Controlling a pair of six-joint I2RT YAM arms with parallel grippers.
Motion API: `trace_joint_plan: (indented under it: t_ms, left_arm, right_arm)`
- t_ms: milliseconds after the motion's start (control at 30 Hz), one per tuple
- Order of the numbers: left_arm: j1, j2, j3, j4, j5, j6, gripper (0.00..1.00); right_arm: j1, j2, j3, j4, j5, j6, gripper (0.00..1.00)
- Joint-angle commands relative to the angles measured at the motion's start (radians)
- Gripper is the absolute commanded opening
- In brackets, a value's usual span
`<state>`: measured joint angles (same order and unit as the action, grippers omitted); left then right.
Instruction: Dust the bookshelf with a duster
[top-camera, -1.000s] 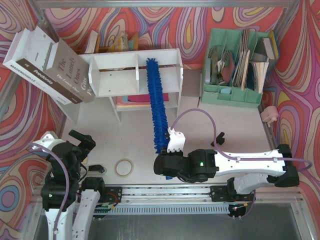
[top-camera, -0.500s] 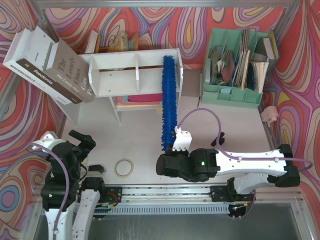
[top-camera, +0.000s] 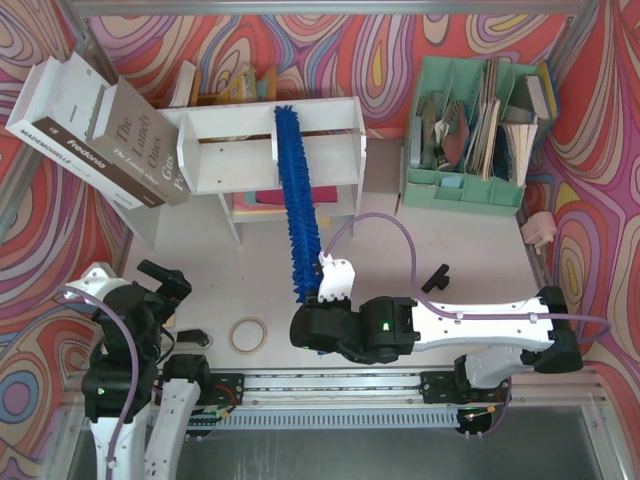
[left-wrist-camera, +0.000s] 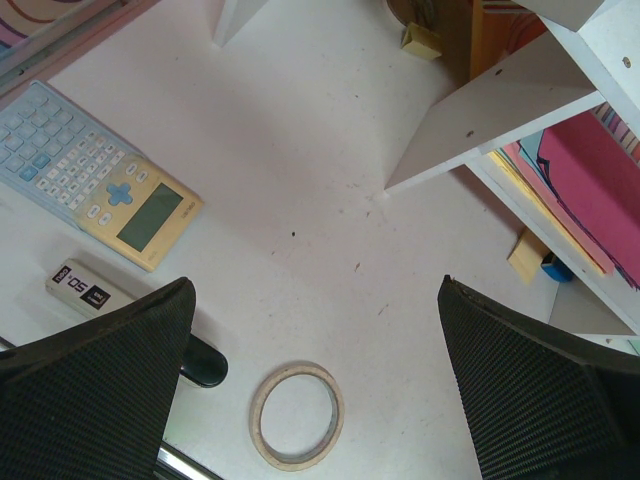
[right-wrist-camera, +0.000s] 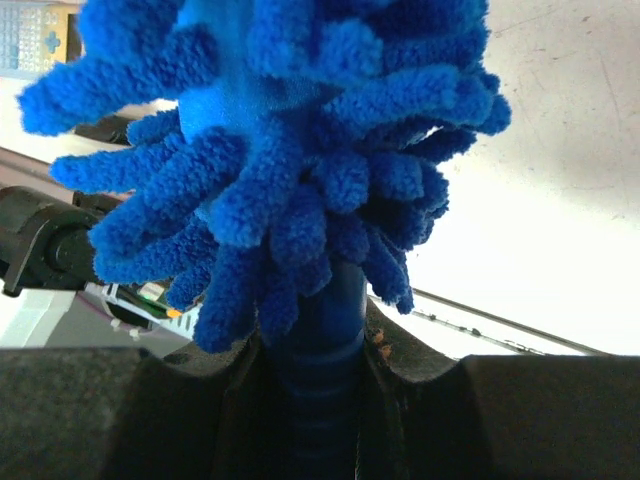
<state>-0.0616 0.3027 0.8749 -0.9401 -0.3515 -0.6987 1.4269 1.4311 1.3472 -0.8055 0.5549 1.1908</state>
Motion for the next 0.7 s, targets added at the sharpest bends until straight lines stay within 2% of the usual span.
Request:
trace_joint_plan:
  t_ms: [0,167,500,667]
  left_arm:
    - [0.005,-0.011,-0.016,0.012,-0.003,0.014,0.98]
    - [0.005,-0.011,-0.018,0.013,-0.002,0.014,0.98]
    - [0.005,-0.019,-0.017,0.012,-0.001,0.012,0.98]
    - [0.005,-0.016,-0.016,0.011,0.002,0.013,0.98]
  right_arm:
    - [-0.002,-0.052,0.014,-0.082,0.11,0.055,0.0]
    - [-0.008,-0.077,-0.013,-0.097,0.107,0.092,0.0]
    - [-0.009,0.014,0.008,0.078,-0.013,-0.024,0.0]
    - [-0.009,0.019,0.004,0.062,-0.007,-0.012,0.0]
